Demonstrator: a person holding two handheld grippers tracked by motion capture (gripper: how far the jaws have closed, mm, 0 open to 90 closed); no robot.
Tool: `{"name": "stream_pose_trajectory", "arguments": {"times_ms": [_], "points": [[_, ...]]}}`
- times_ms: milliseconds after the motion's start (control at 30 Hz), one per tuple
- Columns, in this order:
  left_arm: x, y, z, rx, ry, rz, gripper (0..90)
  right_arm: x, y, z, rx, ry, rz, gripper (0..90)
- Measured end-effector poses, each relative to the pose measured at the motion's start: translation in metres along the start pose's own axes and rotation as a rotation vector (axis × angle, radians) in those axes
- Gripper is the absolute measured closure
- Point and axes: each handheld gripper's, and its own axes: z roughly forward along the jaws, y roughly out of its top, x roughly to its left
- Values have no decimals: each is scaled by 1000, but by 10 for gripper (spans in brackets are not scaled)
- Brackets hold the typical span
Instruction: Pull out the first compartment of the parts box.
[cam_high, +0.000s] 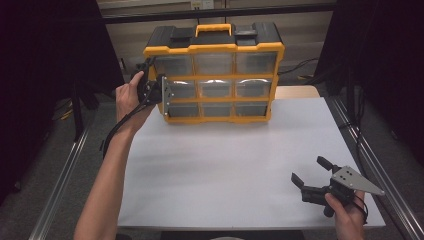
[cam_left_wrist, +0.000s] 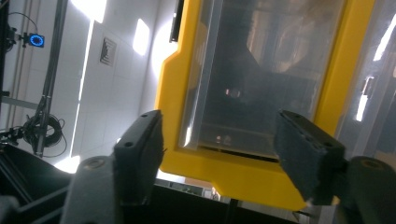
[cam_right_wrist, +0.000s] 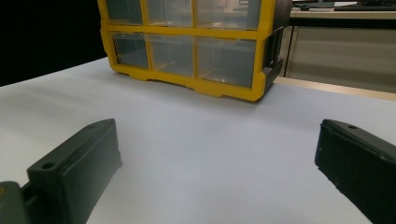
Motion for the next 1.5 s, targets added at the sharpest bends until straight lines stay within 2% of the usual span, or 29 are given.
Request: {"name": "stream_pose_trajectory", "arguments": {"times_ms": [33,100,167,300,433,467,500,600,633,767,800,867,900,1000,1033,1067,1100,1300,1333,1433,1467,1500], "points": [[0,0,1,-4,-4,7,380,0,0,0,2,1,2,0],[-1,1,3,5,-22,5,386,0,0,0,2,2,0,0],[-4,7,5,12,-17,60,429,0,0,0,3,4,-2,0],[-1,7,7,13,-12,43,478,0,0,0,1,3,-4,0],[1,6,9,17,-5,60,544,0,0,-1,3,6,5,0],[2,5,9,23,-17,67,544,0,0,-1,3,6,5,0],[1,4,9,38,-22,63,577,0,0,-1,3,6,4,0],[0,2,11,35,-19,58,591,0,0,0,5,6,6,0],[2,3,11,36,-12,90,594,0,0,0,2,7,-2,0],[1,3,12,19,-16,100,595,0,0,-1,2,6,1,0],[1,3,12,29,-29,102,601,0,0,0,3,6,1,0],[2,6,12,12,-22,140,607,0,0,0,4,6,2,0],[0,6,12,16,-32,110,619,0,0,0,4,6,2,0],[0,8,13,17,-21,130,677,1,0,0,3,8,-3,0],[1,8,14,-1,-4,142,677,1,0,0,2,9,-1,0],[2,8,13,18,-13,131,697,0,0,-1,3,9,-1,0],[3,8,13,5,1,150,725,0,0,-1,1,9,3,0],[3,8,12,12,15,170,767,0,0,-1,1,10,3,0],[2,7,13,14,7,171,790,0,0,0,2,9,0,0],[4,5,14,29,20,151,800,0,0,0,3,10,-2,0],[5,5,14,56,20,149,812,0,0,0,4,11,0,0],[5,5,14,56,20,149,813,0,0,0,4,11,0,0]]}}
